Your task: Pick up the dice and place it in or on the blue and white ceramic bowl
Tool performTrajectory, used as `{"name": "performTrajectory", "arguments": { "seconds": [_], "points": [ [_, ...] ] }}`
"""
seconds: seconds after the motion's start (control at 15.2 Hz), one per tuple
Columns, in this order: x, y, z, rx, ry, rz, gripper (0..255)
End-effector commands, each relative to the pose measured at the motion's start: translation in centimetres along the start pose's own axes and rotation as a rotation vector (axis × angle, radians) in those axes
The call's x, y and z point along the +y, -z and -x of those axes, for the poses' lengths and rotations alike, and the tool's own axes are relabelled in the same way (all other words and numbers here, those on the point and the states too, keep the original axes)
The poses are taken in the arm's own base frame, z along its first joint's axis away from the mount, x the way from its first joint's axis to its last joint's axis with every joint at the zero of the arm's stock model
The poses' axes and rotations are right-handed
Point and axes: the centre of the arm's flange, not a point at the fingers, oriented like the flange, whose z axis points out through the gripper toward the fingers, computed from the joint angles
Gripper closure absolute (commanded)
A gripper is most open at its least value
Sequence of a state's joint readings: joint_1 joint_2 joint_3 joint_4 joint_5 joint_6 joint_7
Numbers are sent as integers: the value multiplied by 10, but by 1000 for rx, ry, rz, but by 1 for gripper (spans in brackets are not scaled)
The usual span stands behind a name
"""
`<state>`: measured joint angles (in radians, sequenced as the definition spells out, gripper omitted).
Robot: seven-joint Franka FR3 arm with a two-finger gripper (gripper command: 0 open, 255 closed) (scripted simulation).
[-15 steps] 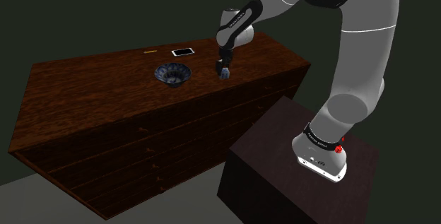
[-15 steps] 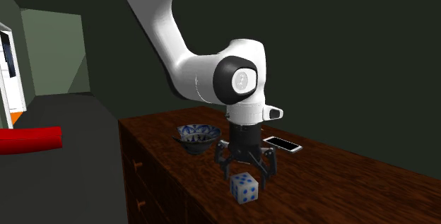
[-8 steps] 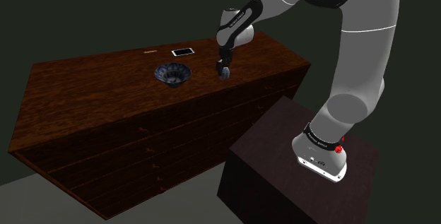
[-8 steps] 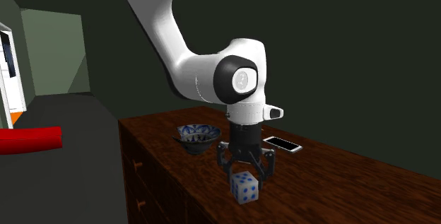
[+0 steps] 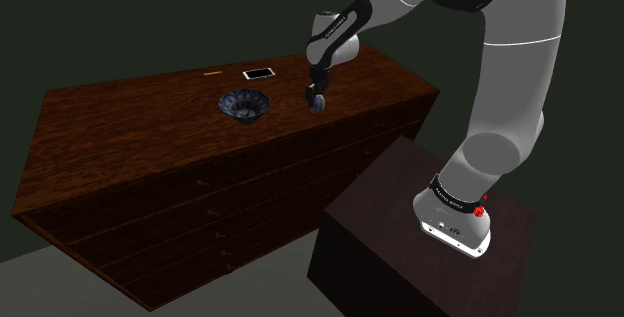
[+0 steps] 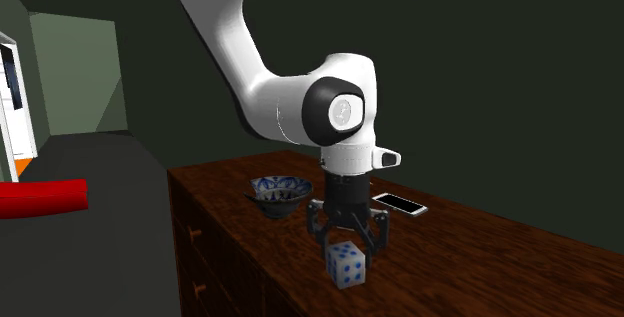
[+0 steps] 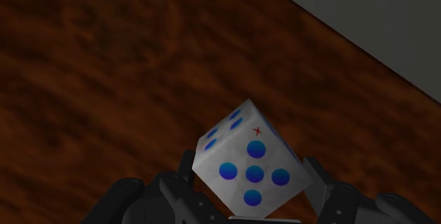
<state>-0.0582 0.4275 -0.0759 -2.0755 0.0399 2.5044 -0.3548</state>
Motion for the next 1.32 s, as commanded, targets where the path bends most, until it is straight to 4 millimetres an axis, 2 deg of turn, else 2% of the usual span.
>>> {"name": "performTrajectory", "arguments": {
  "seconds": [0.0,1.25],
  "points": [
    [0,7,0,-1,1,0,255],
    [0,108,0,-1,1,0,255]
  ]
}}
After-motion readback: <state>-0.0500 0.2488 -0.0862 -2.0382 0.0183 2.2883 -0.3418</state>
